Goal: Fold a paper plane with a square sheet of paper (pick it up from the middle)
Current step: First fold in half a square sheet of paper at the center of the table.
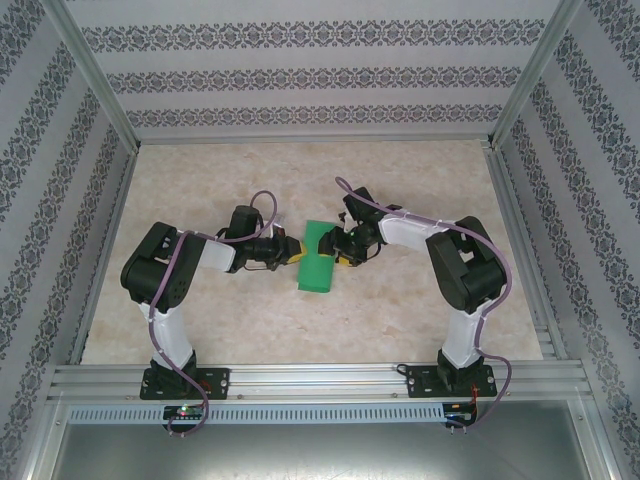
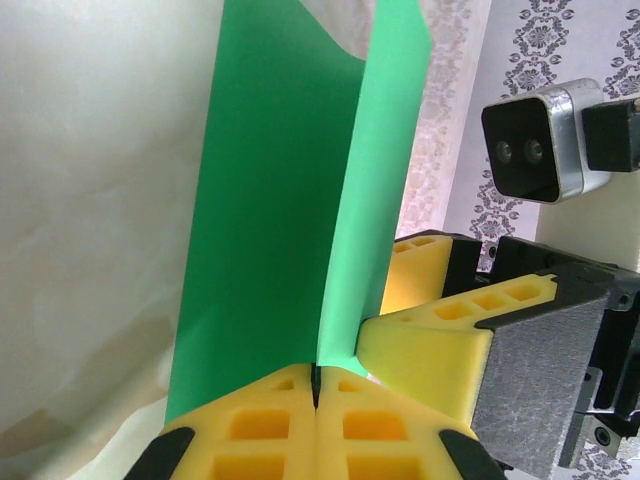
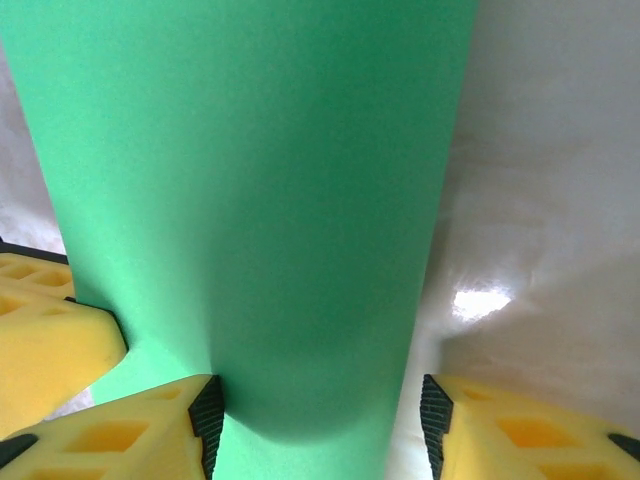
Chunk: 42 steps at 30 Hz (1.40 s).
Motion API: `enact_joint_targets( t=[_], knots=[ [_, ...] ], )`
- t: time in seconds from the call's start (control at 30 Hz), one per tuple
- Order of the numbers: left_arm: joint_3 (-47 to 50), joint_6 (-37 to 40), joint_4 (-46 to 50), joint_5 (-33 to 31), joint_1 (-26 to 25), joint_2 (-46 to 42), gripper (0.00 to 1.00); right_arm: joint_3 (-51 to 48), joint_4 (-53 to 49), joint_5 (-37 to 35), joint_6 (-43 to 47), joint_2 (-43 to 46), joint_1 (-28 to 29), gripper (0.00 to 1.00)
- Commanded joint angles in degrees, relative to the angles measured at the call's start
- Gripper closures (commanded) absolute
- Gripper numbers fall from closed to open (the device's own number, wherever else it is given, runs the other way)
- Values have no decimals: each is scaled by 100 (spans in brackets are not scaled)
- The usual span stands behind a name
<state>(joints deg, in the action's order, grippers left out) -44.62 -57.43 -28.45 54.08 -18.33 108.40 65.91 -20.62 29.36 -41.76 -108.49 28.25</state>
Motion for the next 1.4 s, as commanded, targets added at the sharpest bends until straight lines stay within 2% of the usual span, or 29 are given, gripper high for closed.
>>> enact_joint_targets(
  t=[0.0, 0.1, 0.23, 0.4, 0.73, 0.87, 1.07, 1.23, 1.37],
  knots=[
    [-127, 127, 191, -12, -50, 129, 98, 25, -132, -113, 62, -152, 5, 46],
    [-167, 132, 345, -41, -52, 104, 95, 28, -185, -204, 54, -231, 0, 51],
    [-266, 271, 861, -316, -34, -172, 82, 48, -440, -446, 71, -366, -25, 57],
    [-517, 796, 2085, -949, 100, -717, 57, -46, -584, -574, 101, -498, -105, 59],
    [-1094, 1728, 4186, -2592, 278, -1397, 36, 12, -895, -905, 157, -769, -136, 62],
    [-1163, 2026, 4383, -2845, 350, -1486, 30, 28, -1066, -1090, 150, -897, -132, 63],
    [-1267, 2587, 4789, -3305, 462, -1727, 12, -3, -1202, -1247, 127, -1016, -133, 63],
    [-1177, 3095, 4848, -3361, 498, -1944, 0, 19, -1363, -1255, 336, -1104, -135, 62],
    [-1149, 3138, 4784, -3258, 509, -1915, 0, 28, -1366, -1240, 370, -1233, -136, 61]
  ],
)
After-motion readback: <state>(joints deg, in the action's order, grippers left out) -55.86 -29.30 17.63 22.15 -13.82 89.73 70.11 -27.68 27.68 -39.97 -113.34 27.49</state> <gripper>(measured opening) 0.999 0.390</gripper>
